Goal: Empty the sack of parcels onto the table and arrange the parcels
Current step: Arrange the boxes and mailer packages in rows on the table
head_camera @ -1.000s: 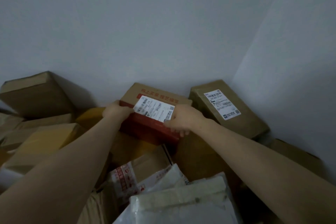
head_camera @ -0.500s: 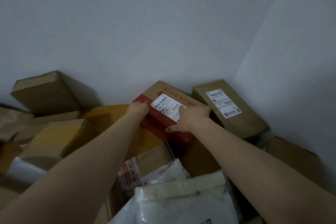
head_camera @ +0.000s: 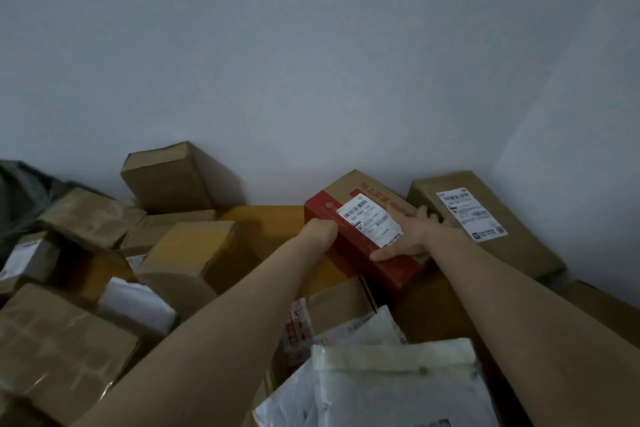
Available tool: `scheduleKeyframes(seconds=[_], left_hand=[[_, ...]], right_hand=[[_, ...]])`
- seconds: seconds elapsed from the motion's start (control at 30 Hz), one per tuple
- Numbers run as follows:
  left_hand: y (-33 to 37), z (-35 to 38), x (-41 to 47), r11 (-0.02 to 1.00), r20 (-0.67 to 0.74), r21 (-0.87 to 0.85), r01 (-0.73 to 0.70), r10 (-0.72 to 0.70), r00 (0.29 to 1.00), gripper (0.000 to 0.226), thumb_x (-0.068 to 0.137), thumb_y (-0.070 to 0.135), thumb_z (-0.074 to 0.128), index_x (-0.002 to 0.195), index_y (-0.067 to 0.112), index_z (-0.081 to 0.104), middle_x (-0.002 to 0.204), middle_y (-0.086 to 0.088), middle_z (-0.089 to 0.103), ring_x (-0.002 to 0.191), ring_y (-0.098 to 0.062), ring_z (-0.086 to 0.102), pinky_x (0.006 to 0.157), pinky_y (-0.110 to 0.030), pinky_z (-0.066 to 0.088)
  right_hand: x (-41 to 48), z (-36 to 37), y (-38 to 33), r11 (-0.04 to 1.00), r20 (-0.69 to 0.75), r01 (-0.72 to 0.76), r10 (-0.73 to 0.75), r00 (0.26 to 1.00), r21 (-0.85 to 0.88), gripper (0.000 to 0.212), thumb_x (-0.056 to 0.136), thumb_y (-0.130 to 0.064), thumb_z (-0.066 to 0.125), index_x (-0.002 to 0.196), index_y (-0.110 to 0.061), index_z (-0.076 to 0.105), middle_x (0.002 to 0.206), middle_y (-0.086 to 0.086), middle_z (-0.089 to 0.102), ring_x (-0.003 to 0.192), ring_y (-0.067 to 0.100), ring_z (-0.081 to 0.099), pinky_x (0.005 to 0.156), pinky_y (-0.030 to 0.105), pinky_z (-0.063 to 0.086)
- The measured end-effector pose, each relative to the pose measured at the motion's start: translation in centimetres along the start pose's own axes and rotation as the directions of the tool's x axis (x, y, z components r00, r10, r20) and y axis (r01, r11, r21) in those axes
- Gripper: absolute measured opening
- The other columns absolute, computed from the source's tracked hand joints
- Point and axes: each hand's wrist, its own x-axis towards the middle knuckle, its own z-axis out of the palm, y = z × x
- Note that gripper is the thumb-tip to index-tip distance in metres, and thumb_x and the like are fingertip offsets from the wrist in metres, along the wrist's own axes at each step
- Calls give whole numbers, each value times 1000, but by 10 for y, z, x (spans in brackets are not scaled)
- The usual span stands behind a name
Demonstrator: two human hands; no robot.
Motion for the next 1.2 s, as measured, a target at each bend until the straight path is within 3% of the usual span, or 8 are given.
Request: scheduleKeyframes(seconds=[0.2,0.33,0.43,0.53,0.7,0.9,1.03,1.2], left_hand=[[11,31,-5,975,183,-196,100,-64,981,38,95,-4,32,129,0,49,128,-15,57,118,-29,54,85,-40,49],[24,40,-6,995,183,-47,-83,90,979,24,93,-1,35,83,11,53,84,-2,50,68,-8,43,58,-21,34],[32,11,-3,979,31,70,-189,187,982,36,96,6,37,62,16,38,67,2,38,57,-7,34,53,-17,31],[31,-43,-3,957,-200,196,-213,252,947,37,94,6,38,58,10,37,60,-5,36,55,-21,35,53,-30,32],[7,-138,-19,957,-441,243,-155,252,861,22,93,8,42,97,-1,62,85,-11,56,78,-26,54,65,-29,42],[-45,-209,-40,983,-512,166,81,16,859,34,95,10,41,121,-8,53,114,-27,56,107,-40,54,80,-38,42],[-66,-211,-43,991,-381,-55,120,-132,915,43,100,16,33,137,-3,39,139,-23,44,127,-41,44,102,-47,38],[-72,-206,-31,918,-308,-387,86,-217,926,44,100,28,30,129,-1,44,103,-21,60,85,-31,56,83,-41,45]], right_hand=[[-8,14,-6,982,16,-185,185,983,-21,130,50,-95,47,151,-25,6,149,15,33,132,40,37,107,57,27],[-24,7,-1,947,4,-307,309,951,-98,116,60,-94,37,145,-15,30,144,17,41,129,41,41,107,60,24],[-36,0,-18,954,-164,-186,150,975,-236,90,77,-80,41,138,-15,39,137,15,48,126,35,44,109,55,24],[-42,-1,-61,984,-282,152,-172,944,-91,69,86,-54,55,139,-14,35,136,14,46,127,34,44,107,52,30],[-70,1,-143,782,-160,491,-467,869,383,108,74,-50,75,152,-22,5,156,9,18,139,33,28,107,47,37],[-84,26,-214,769,-58,543,-559,827,336,131,69,-44,82,145,-36,-24,156,4,-25,146,34,-1,112,54,27],[-68,43,-224,755,-179,564,-536,825,333,114,66,-45,81,147,-40,2,152,4,8,137,37,27,103,51,40],[-48,33,-188,610,-341,476,-331,880,634,121,61,-33,87,150,-29,5,151,3,21,139,26,26,112,44,32]])
